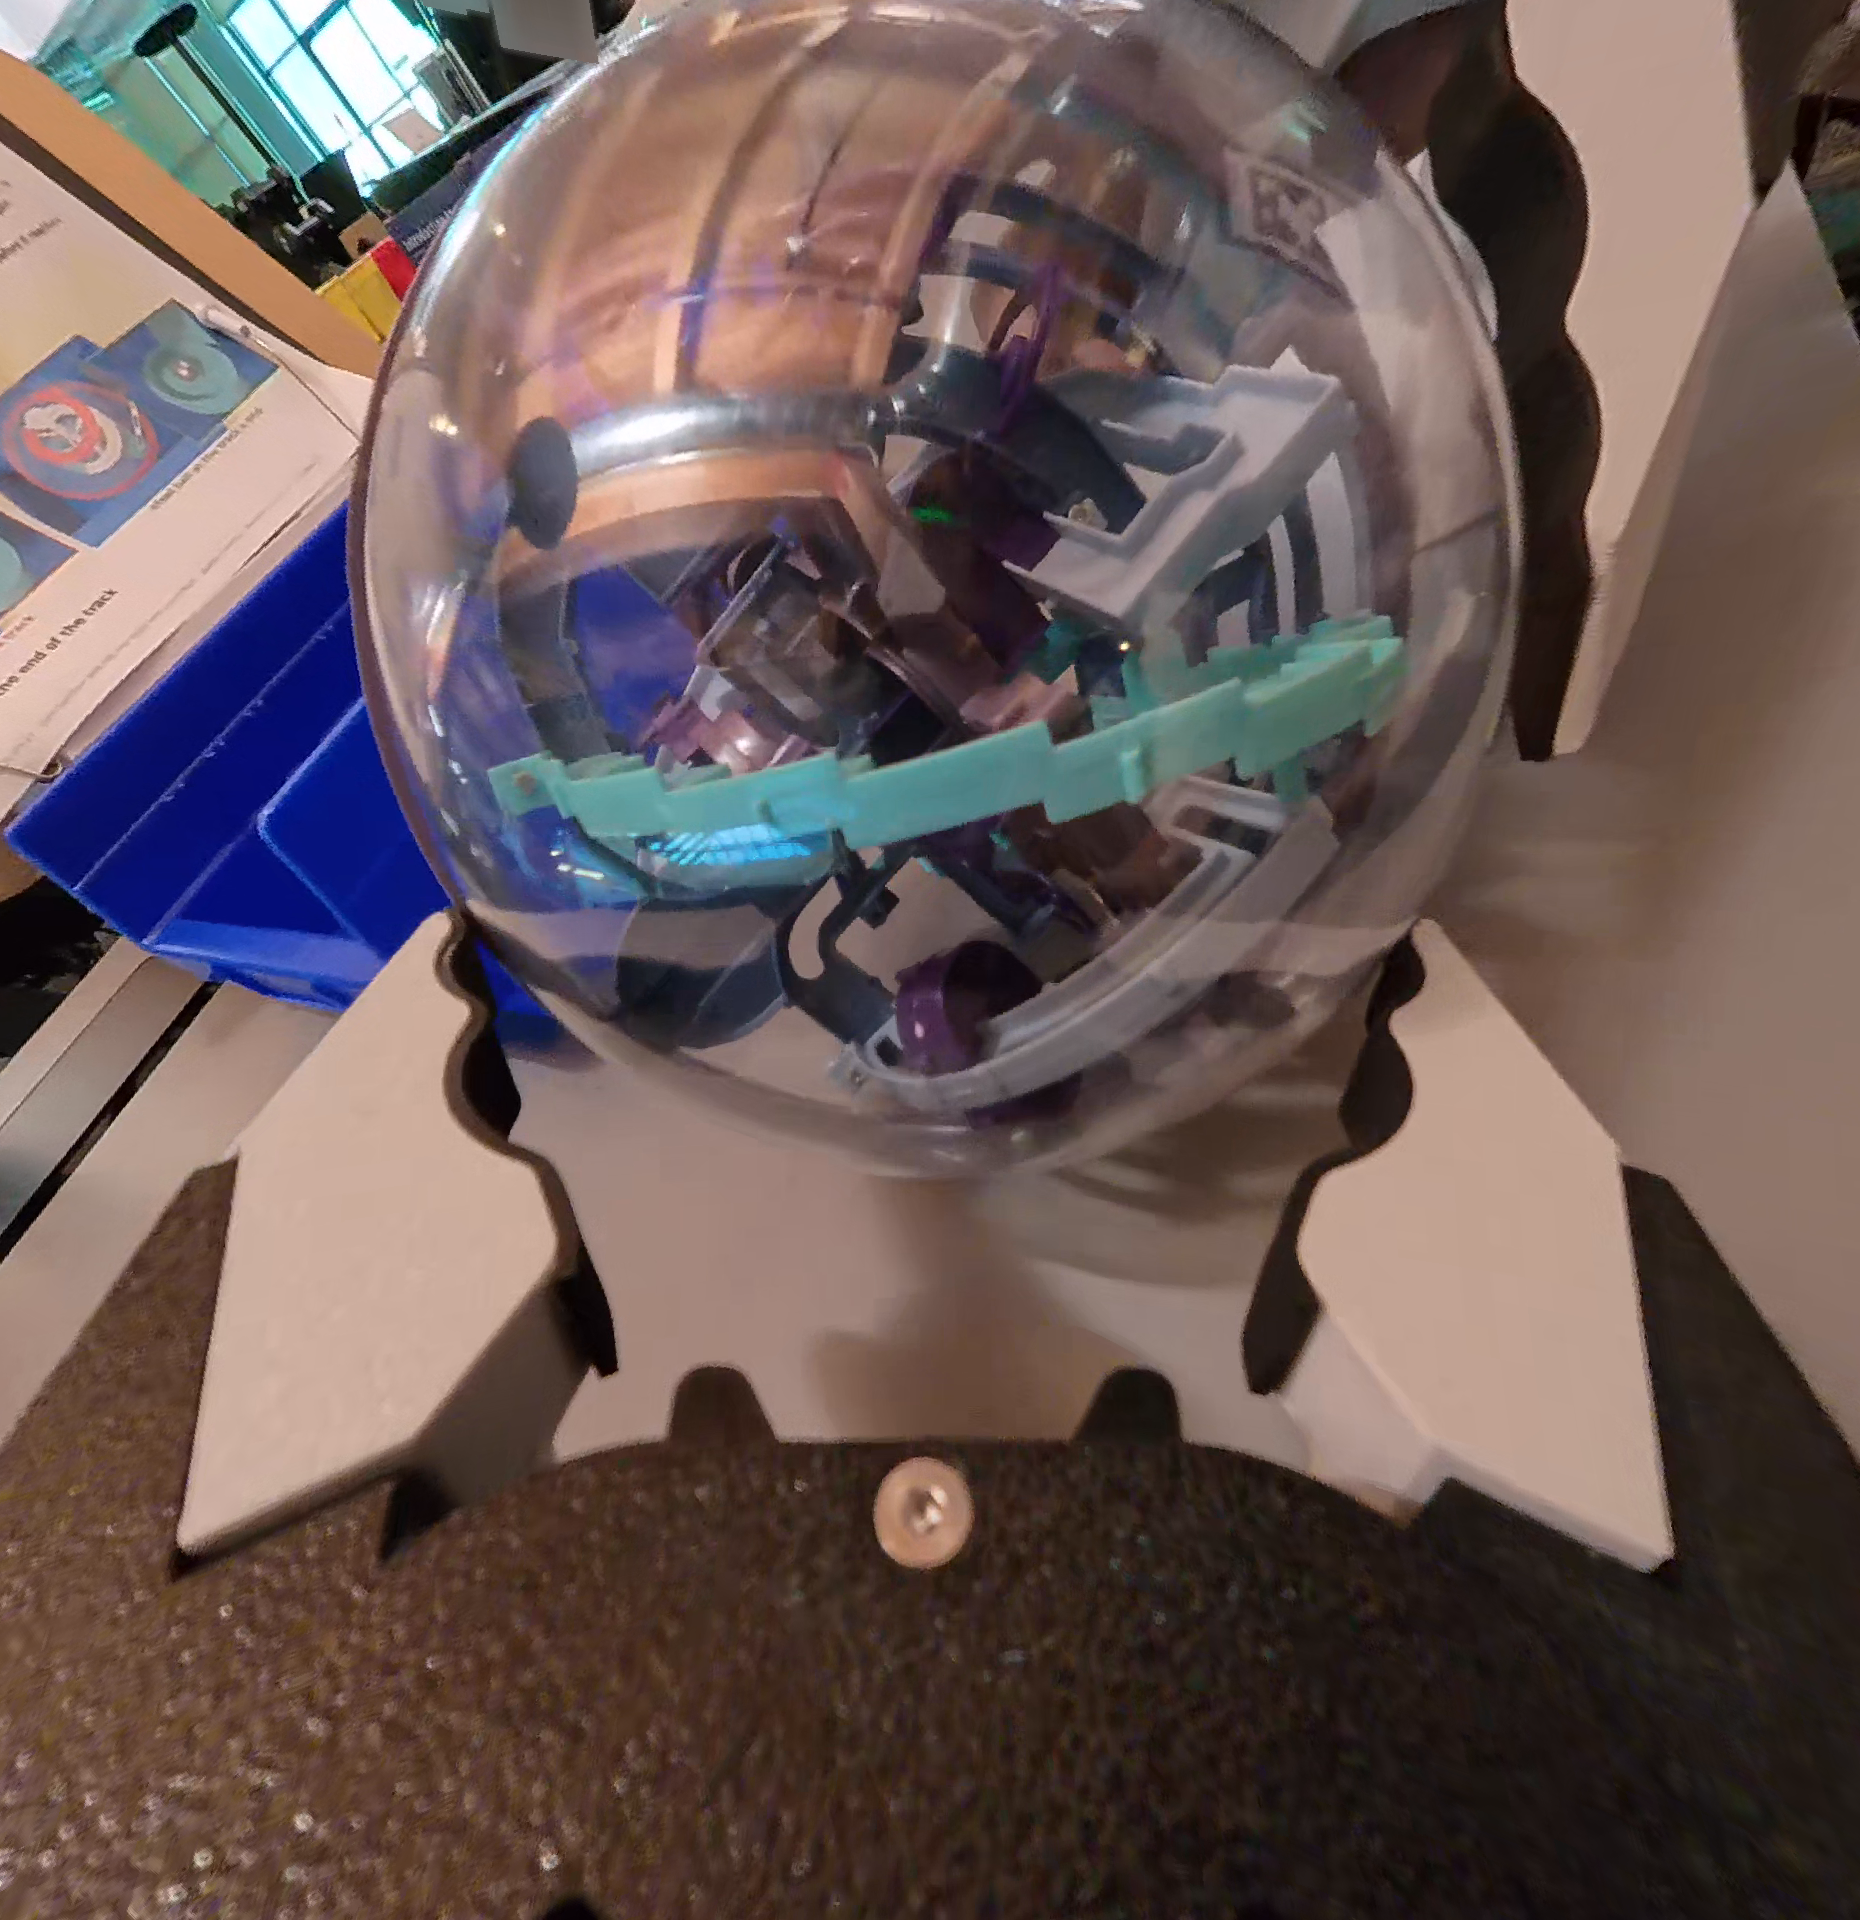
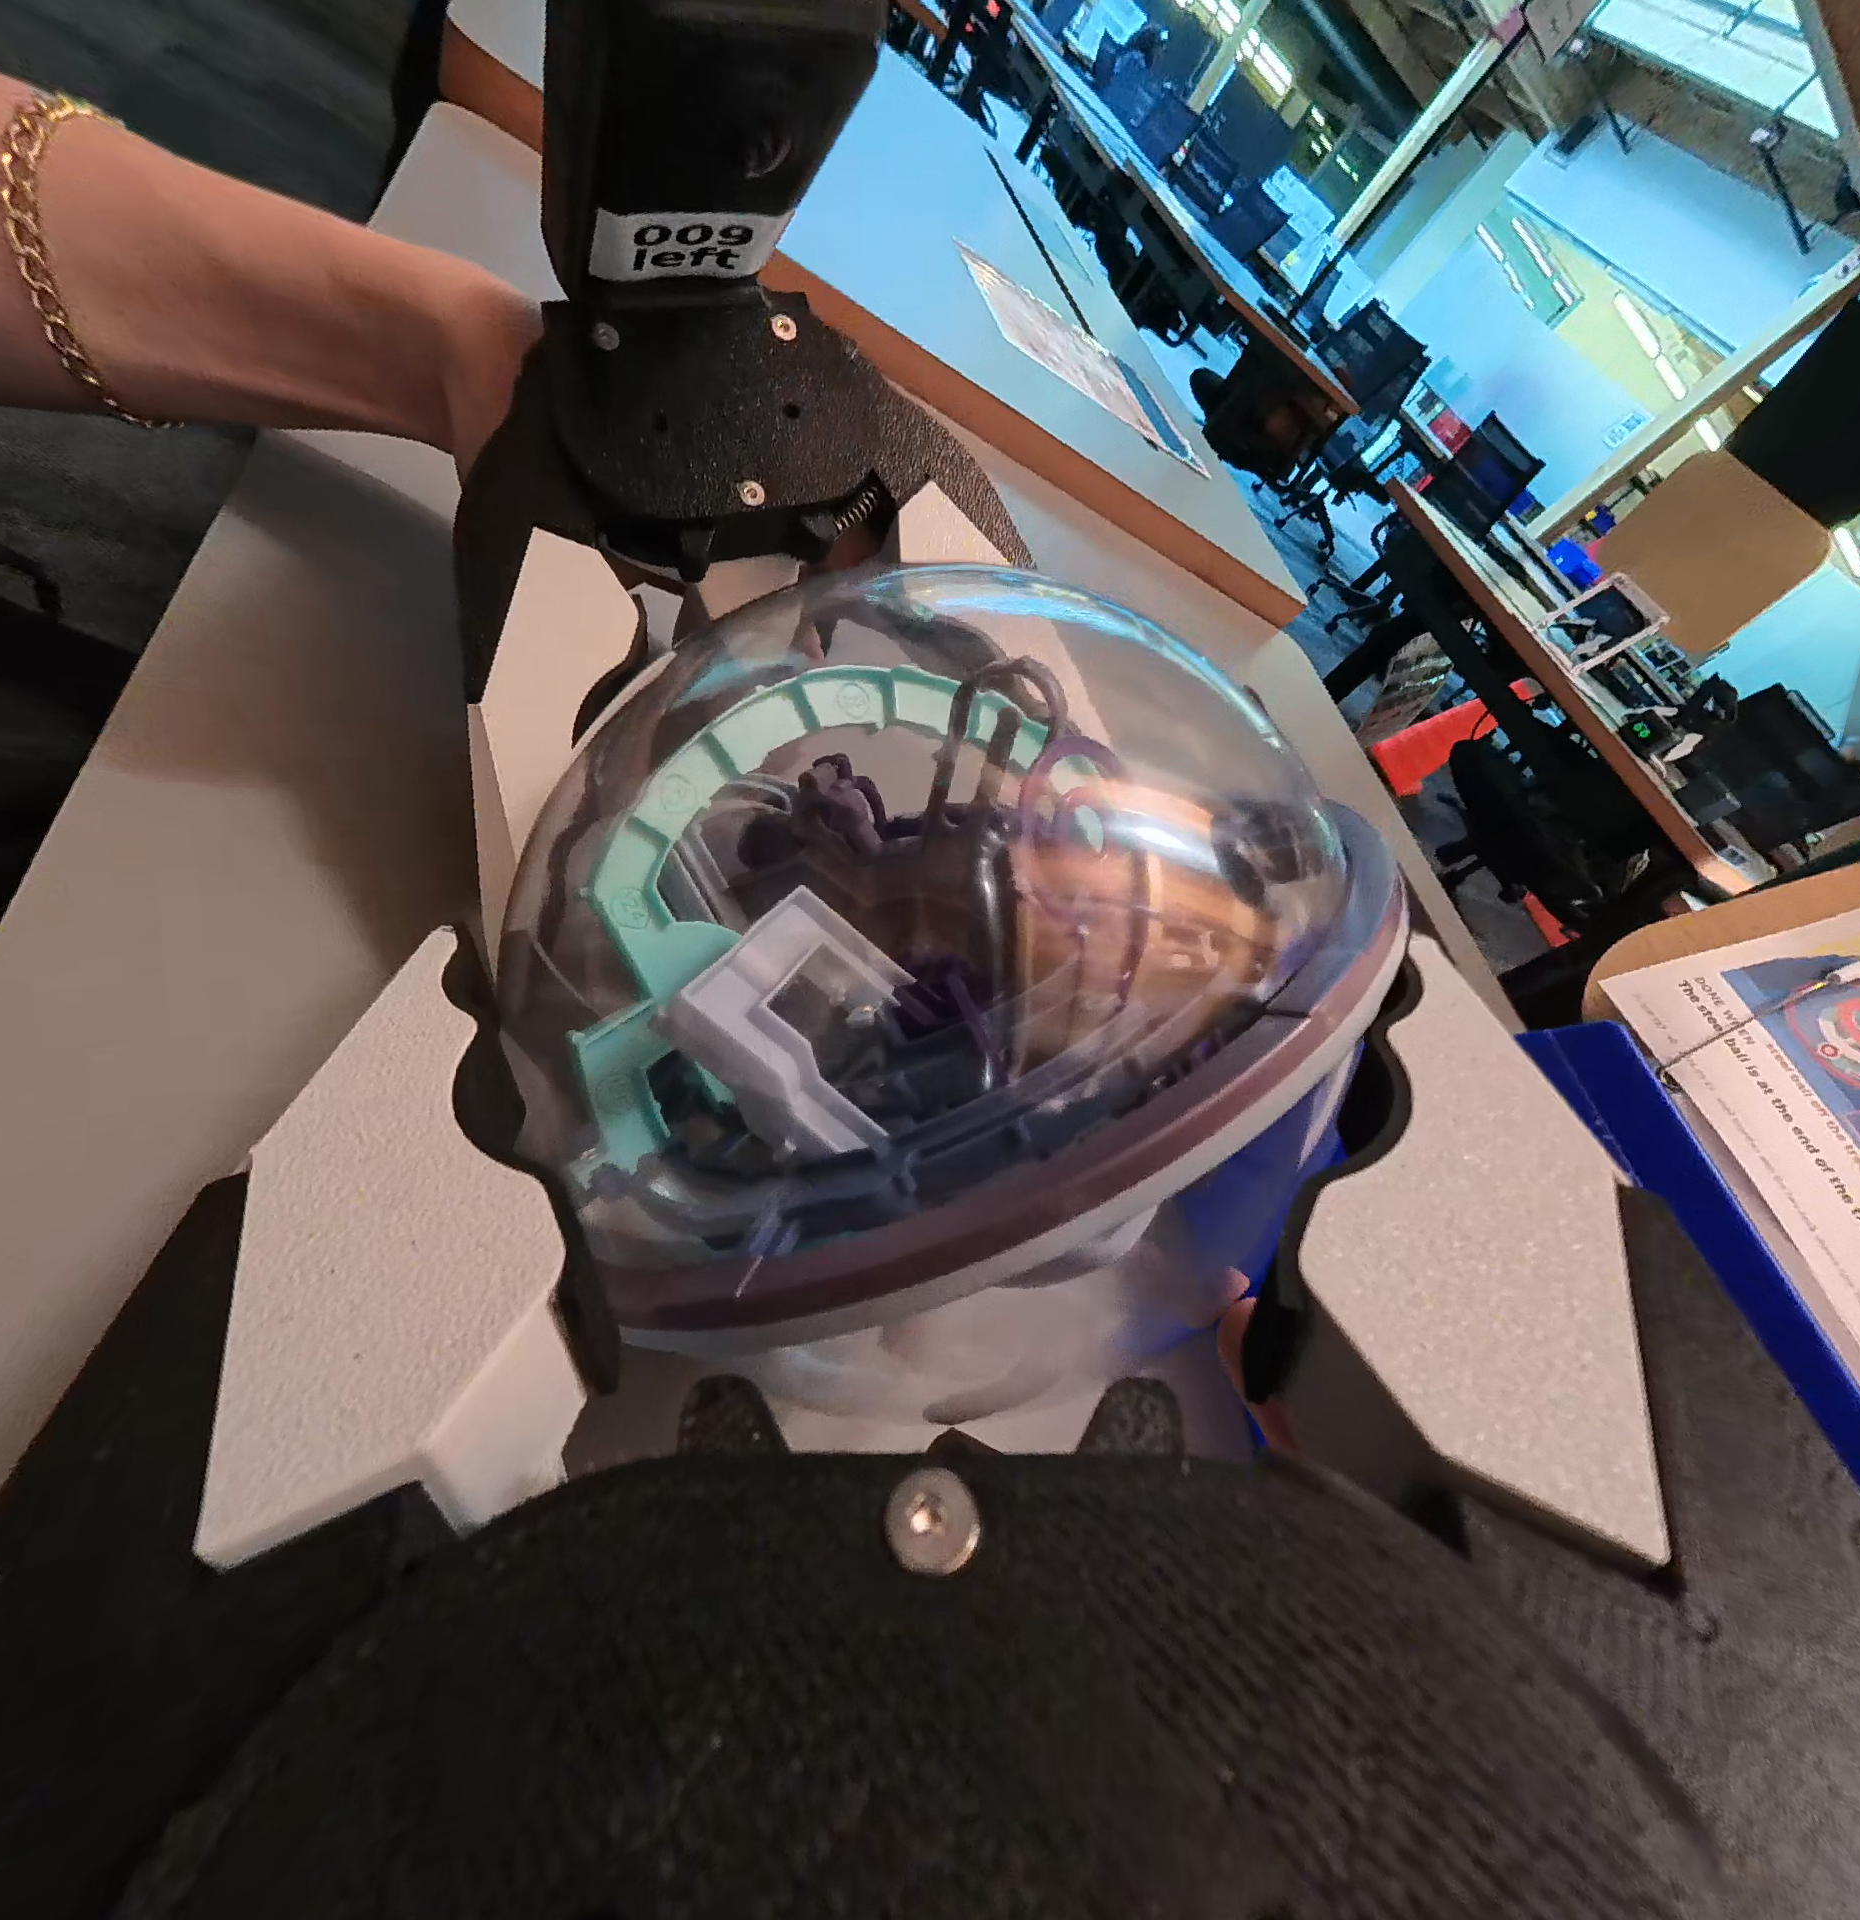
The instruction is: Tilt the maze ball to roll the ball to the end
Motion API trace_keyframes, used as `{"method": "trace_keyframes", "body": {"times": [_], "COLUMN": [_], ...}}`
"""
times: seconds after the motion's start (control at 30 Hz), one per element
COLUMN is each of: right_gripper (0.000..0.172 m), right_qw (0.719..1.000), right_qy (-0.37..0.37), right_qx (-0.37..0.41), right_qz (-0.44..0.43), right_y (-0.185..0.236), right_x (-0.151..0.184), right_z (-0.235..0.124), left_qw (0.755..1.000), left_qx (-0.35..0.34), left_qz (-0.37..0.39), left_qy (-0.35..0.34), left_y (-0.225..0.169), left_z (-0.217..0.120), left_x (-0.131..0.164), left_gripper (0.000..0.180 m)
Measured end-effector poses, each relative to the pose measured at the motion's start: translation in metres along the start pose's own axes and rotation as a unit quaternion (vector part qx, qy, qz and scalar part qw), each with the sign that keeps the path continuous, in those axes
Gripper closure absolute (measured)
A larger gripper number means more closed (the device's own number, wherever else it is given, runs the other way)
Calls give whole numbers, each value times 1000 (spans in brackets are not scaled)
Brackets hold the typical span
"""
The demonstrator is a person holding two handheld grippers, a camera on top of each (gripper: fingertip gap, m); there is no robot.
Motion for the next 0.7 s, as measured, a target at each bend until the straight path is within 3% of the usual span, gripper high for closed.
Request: {"method": "trace_keyframes", "body": {"times": [0.7], "right_gripper": [14], "right_qw": [999], "right_qy": [21], "right_qx": [-23], "right_qz": [40], "right_y": [-8], "right_x": [-4], "right_z": [4], "left_qw": [998], "left_qx": [47], "left_qz": [-34], "left_qy": [9], "left_y": [7], "left_z": [3], "left_x": [2], "left_gripper": [23]}}
Point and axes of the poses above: each gripper's, where its closed fingertips meet, z out along the fingers, x out of its underside, y = z × x across the jaws, the point moved 9 cm from there along -z, back along the fingers, and after that the axes turned 14 degrees about y, right-handed, at the moved point
